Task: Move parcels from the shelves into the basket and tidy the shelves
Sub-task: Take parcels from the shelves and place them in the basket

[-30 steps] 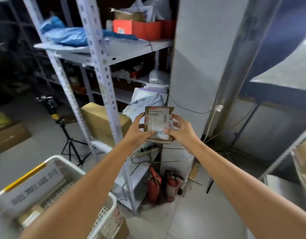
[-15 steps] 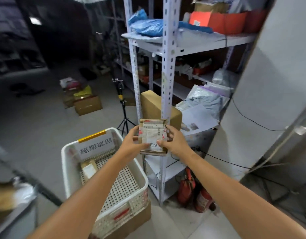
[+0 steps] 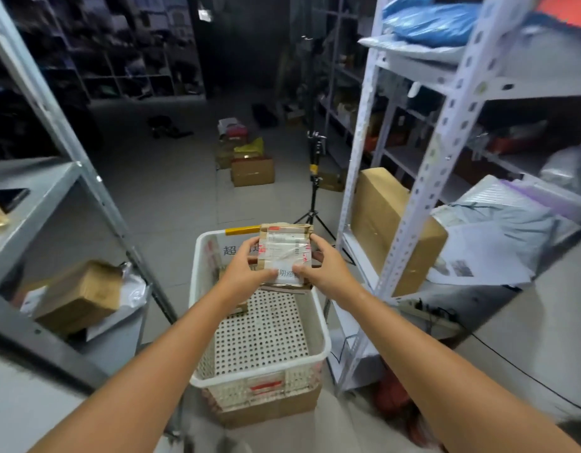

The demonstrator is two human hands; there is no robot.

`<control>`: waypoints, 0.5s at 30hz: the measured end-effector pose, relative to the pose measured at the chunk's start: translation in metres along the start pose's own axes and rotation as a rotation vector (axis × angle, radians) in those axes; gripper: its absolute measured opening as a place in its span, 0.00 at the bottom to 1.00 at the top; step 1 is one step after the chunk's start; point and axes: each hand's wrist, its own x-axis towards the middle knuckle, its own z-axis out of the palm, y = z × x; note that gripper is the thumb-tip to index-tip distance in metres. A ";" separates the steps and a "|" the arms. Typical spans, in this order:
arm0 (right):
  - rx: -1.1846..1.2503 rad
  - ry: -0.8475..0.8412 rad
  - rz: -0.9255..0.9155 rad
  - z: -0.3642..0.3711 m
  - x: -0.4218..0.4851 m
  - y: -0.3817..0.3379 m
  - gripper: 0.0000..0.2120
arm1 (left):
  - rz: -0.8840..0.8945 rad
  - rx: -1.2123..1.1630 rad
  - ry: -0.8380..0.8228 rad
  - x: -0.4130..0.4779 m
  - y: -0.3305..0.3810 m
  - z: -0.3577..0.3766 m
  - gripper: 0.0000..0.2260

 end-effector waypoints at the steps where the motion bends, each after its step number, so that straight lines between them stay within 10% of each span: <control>1: 0.000 -0.013 0.009 0.005 0.013 0.002 0.38 | -0.007 -0.006 0.001 0.009 -0.004 -0.007 0.35; 15: -0.003 -0.001 0.203 0.083 0.231 0.075 0.36 | -0.193 -0.095 -0.060 0.225 -0.111 -0.066 0.36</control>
